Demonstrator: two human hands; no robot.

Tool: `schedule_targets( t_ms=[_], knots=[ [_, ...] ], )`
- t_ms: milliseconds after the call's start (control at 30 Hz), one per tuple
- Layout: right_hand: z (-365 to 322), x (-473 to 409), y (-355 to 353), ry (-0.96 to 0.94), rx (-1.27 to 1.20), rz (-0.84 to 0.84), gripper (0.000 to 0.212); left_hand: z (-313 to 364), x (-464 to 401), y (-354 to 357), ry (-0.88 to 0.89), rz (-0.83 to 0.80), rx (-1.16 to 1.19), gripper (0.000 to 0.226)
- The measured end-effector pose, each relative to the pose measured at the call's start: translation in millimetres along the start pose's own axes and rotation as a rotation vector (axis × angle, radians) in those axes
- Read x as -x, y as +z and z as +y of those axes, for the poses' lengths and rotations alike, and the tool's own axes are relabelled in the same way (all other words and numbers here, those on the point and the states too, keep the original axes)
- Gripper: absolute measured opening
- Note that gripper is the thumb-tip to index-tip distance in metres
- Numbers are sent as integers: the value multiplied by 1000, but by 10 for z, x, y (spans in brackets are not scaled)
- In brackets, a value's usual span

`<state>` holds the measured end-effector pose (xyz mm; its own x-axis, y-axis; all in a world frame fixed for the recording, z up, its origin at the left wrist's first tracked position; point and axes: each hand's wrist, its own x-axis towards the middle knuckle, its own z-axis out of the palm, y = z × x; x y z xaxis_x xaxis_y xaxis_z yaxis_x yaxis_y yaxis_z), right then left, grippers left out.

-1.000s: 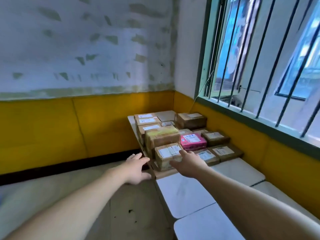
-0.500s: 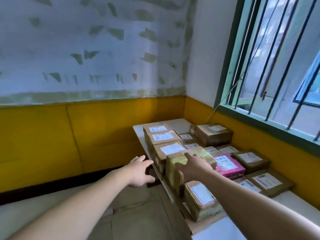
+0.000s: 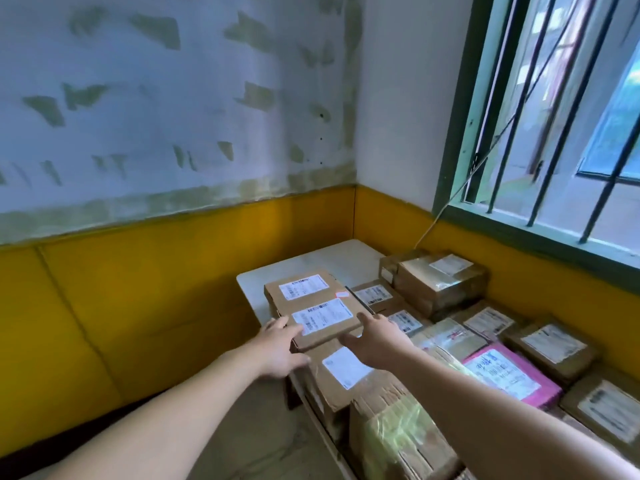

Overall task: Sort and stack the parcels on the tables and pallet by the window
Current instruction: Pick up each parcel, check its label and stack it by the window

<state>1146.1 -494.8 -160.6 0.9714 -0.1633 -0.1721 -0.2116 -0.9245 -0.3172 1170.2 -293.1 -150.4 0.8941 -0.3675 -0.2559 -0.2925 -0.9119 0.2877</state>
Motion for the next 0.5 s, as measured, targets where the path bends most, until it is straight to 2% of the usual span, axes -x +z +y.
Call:
schedule_targets(
  t_ms=[200,367,500],
  knots=[
    [-130,-829,105,31,-43,-34,71,-246,-758,-277,-49,-28,16,74],
    [-241,-1306,209,79,-32,-28,72,-522,-1395,-326,-22,-83,-22,75],
    [-383,-1690,271,174,-47,-14,63,-786,-1901,-329,43,-134,-66,74]
  ],
)
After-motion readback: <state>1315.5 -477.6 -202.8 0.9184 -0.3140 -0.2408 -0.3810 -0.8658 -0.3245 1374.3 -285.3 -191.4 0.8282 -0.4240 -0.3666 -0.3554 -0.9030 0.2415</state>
